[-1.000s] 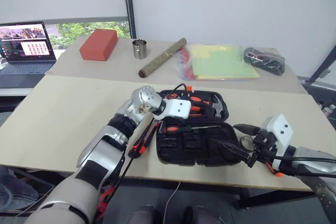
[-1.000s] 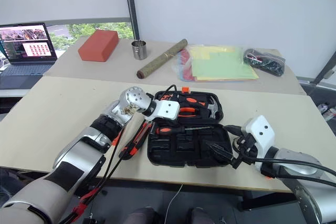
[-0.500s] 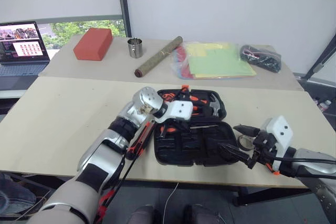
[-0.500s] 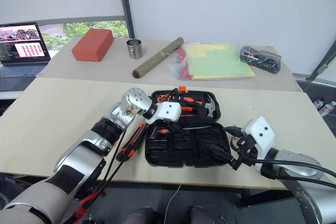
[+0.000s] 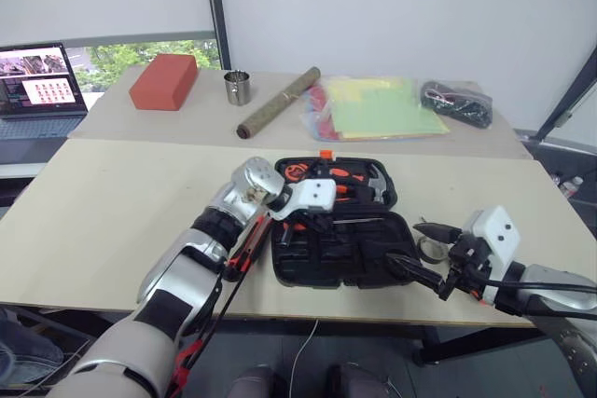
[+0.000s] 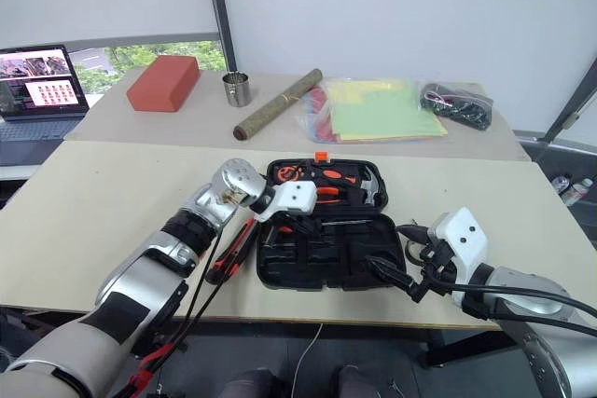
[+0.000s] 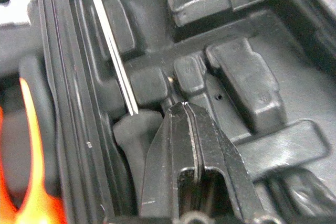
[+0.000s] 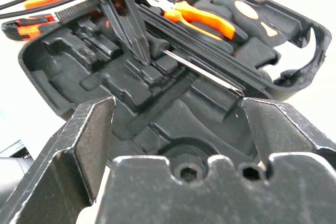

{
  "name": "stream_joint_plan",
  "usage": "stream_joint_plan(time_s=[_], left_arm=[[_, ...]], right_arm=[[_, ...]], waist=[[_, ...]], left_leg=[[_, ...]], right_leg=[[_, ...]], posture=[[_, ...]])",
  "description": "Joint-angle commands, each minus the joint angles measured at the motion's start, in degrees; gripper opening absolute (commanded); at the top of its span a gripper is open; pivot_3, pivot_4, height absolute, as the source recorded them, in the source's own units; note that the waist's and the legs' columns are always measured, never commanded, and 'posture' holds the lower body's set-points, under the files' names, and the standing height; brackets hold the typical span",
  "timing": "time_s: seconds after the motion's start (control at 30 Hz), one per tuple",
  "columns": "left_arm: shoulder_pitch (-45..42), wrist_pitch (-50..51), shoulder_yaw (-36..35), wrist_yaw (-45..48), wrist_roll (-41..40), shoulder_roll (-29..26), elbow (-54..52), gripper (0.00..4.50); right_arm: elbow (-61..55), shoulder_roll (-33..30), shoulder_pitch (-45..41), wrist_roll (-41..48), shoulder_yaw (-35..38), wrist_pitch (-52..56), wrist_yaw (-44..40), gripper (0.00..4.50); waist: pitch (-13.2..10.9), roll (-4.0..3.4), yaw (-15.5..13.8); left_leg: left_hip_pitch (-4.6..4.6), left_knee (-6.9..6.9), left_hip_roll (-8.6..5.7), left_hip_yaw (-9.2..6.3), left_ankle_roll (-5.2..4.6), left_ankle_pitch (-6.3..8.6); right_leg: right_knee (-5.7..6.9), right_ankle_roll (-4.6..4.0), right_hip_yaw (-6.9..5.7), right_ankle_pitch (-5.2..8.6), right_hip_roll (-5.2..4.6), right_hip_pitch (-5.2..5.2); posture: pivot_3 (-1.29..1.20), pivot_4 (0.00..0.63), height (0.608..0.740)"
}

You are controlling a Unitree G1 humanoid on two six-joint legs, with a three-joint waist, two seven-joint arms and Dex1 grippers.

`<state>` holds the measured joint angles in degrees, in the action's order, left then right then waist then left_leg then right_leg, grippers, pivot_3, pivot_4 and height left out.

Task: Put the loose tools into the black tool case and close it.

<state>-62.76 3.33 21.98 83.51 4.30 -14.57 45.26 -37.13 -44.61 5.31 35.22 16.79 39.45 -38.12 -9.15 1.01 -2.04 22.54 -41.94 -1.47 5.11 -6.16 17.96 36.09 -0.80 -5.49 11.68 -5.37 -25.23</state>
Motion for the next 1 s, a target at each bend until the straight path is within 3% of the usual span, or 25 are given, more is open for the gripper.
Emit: stream_joint_plan(time_s=[0.03,0.37,0.57,0.77,0.9,1.0], left_arm=[[-2.88,0.08,-1.36,-1.17,-0.3,-0.21,-1.29,0.03],[-0.71,-6.5,2.84,-4.09,4.69,0.59,1.83,0.03],[-0.69,-13.8,6.32,-12.81,11.26,1.56,8.39,0.03],[-1.07,-10.7,1.66,-8.43,5.55,1.35,7.07,0.03],[0.03,-2.86,-7.41,-1.79,-5.7,-2.21,-1.98,1.05],[3.0,2.47,-11.87,-0.02,-11.1,-6.26,-10.37,2.21]], right_arm=[[-0.81,-0.12,-1.42,0.62,0.98,-0.69,0.03,4.5],[-0.82,-0.2,-1.39,0.65,1.31,-0.29,-0.19,4.5],[-1.12,-0.02,-1.28,0.89,1.4,0.01,0.24,4.5],[-1.77,-0.06,-0.17,1.13,2.61,0.11,0.56,4.5],[-3.84,0.01,3.16,2.84,8.09,1.79,2.11,4.5],[-6.0,1.04,7.32,4.85,13.67,3.88,3.87,4.5]], waist=[[0.0,0.0,-0.18],[0.0,0.0,-0.2],[0.0,0.0,-0.54],[0.0,-0.01,-0.55],[0.01,-0.03,-0.16],[0.01,-0.03,0.03]], left_leg=[[0.0,0.0,0.0,-0.01,0.02,-0.02],[0.05,0.06,-0.1,-0.02,0.01,-0.02],[-0.34,0.06,-0.09,-0.07,0.01,0.0],[-0.77,0.06,-0.09,-0.09,0.14,0.35],[-0.41,0.06,-0.09,-0.04,-0.21,0.12],[0.0,0.06,-0.09,0.0,0.0,-0.04]], right_leg=[[0.0,-0.01,-0.02,0.0,0.03,0.01],[-0.23,0.11,-0.08,0.07,0.06,0.12],[-0.24,0.11,-0.02,0.07,-0.03,0.51],[-0.36,0.3,-0.04,0.03,-0.25,0.95],[-0.24,0.23,-0.03,-0.01,-0.23,0.53],[-0.05,0.04,-0.05,-0.03,-0.08,-0.01]], posture=[[0.0,0.15,0.736],[0.0,0.15,0.736],[0.0,0.15,0.736],[0.0,0.15,0.736],[0.0,0.15,0.736],[0.0,0.15,0.736]])
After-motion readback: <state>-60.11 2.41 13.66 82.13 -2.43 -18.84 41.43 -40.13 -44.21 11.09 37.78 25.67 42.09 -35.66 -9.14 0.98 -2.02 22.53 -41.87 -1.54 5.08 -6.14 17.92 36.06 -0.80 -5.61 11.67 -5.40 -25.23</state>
